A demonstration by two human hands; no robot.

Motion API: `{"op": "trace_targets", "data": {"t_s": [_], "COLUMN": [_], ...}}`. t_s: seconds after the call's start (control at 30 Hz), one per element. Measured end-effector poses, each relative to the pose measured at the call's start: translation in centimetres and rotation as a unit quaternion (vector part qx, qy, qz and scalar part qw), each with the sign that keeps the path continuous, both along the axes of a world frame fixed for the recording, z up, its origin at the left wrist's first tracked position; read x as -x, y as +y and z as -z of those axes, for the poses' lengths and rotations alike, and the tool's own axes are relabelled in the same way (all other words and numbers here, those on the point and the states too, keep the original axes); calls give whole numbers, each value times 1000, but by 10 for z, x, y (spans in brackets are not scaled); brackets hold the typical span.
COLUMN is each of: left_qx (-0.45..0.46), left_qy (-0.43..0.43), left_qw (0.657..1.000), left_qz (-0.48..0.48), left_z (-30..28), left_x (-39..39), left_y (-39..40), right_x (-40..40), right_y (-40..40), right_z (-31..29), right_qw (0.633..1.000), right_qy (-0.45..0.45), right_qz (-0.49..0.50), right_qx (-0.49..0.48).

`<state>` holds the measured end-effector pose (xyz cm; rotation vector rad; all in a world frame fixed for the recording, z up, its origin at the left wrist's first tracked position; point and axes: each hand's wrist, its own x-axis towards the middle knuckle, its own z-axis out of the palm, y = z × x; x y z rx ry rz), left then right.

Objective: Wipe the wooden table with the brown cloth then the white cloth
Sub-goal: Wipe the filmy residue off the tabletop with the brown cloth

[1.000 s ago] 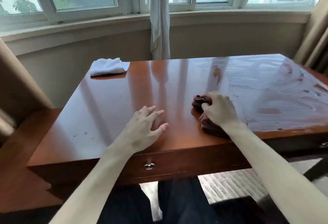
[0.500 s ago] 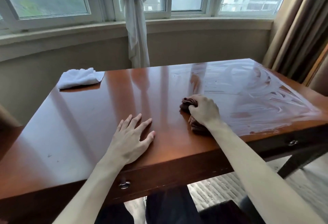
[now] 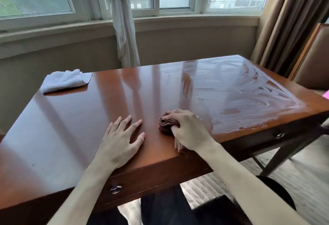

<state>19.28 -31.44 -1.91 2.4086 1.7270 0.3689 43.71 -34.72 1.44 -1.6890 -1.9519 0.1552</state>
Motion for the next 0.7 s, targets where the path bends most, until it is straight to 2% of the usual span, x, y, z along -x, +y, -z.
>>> {"op": "trace_targets", "data": {"t_s": [0.1, 0.2, 0.27, 0.37, 0.43, 0.53, 0.6, 0.7], "left_qx": [0, -3, -2, -3, 0, 3, 2, -2], "left_qy": [-4, -7, -6, -10, -12, -9, -8, -15], "left_qw": [1000, 1000, 1000, 1000, 1000, 1000, 1000, 1000], "left_qz": [3, 1, 1, -1, 0, -3, -4, -4], "left_z": [0, 1, 0, -1, -2, -2, -3, -3], "left_x": [0, 1, 0, -1, -1, -1, -1, -1], "left_y": [1, 1, 0, 0, 0, -2, -2, -2], "right_x": [-49, -43, -21, -21, -39, -49, -41, -22], "right_y": [41, 60, 40, 12, 36, 74, 79, 56], "right_z": [-14, -14, -6, 0, -9, -23, -32, -35], "right_qw": [997, 988, 989, 999, 1000, 988, 989, 995], "right_qy": [-15, -54, -93, -42, -11, -44, -36, 3], "right_qz": [60, 137, 113, -26, 12, 129, 138, 93], "right_qx": [36, 45, 11, -3, 25, 65, 32, -18]}}
